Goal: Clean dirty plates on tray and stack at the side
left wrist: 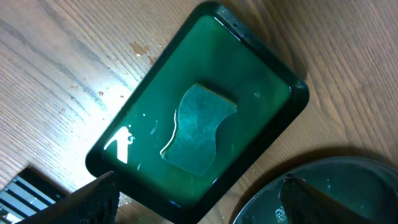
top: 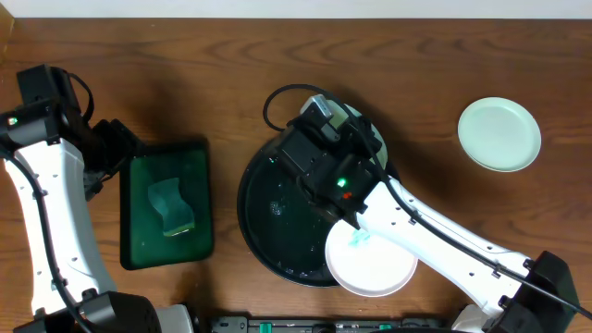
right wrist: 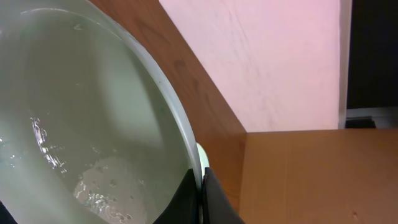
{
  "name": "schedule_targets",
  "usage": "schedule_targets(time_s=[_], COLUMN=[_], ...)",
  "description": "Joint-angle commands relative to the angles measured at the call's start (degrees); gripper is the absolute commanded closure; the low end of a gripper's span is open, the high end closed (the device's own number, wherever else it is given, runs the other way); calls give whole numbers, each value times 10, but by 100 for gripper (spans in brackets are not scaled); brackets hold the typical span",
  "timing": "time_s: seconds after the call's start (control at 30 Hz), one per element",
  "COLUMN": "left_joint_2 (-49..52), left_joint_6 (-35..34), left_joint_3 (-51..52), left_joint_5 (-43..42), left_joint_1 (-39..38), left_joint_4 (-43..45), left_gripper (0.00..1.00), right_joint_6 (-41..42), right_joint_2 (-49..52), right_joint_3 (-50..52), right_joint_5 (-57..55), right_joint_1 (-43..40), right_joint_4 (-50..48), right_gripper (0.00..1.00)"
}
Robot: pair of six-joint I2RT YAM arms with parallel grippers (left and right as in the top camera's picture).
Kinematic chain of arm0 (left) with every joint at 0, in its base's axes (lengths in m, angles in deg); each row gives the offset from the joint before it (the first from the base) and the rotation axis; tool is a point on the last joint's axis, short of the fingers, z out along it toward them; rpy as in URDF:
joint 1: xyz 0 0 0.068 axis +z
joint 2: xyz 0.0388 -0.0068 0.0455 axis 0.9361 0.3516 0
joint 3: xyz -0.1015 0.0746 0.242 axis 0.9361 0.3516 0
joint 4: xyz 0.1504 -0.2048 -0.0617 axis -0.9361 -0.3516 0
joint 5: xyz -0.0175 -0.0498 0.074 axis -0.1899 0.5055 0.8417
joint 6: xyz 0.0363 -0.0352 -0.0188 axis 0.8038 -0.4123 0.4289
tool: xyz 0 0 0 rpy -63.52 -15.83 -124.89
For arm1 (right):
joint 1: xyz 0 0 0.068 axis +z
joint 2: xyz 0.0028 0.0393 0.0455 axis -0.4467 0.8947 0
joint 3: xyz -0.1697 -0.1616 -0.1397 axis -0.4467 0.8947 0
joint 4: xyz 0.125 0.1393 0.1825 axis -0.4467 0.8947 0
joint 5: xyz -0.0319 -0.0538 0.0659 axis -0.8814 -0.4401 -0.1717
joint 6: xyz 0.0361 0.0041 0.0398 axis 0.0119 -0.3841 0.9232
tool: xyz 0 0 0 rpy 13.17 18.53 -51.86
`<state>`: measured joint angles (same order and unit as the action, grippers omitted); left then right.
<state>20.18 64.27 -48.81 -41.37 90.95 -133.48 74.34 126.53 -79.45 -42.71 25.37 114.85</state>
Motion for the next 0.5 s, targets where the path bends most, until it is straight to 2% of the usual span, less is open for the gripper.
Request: schedule_targets(time_s=[0.0,0.33,0.4,0.47], left_joint_2=[-1,-1,-1,-1], left_joint_6=[10,10,10,10], left_joint_3=[5,5,5,5], left_joint_5=[1,1,1,1], left_joint_1=[-1,-1,-1,-1], left_joint_4=[-1,0,0,0], left_gripper=[17,17,17,17], right_joint_6=[0,0,23,70], right_joint_2=[-8,-8,-8,-8], right_joint_3=[-15,-15,-15,-15], right_joint_5=[-31,-23,24,130], right_joint_1=[3,9,9,3], right_joint_4=[0,1,5,16], right_gripper=[99,99,99,99])
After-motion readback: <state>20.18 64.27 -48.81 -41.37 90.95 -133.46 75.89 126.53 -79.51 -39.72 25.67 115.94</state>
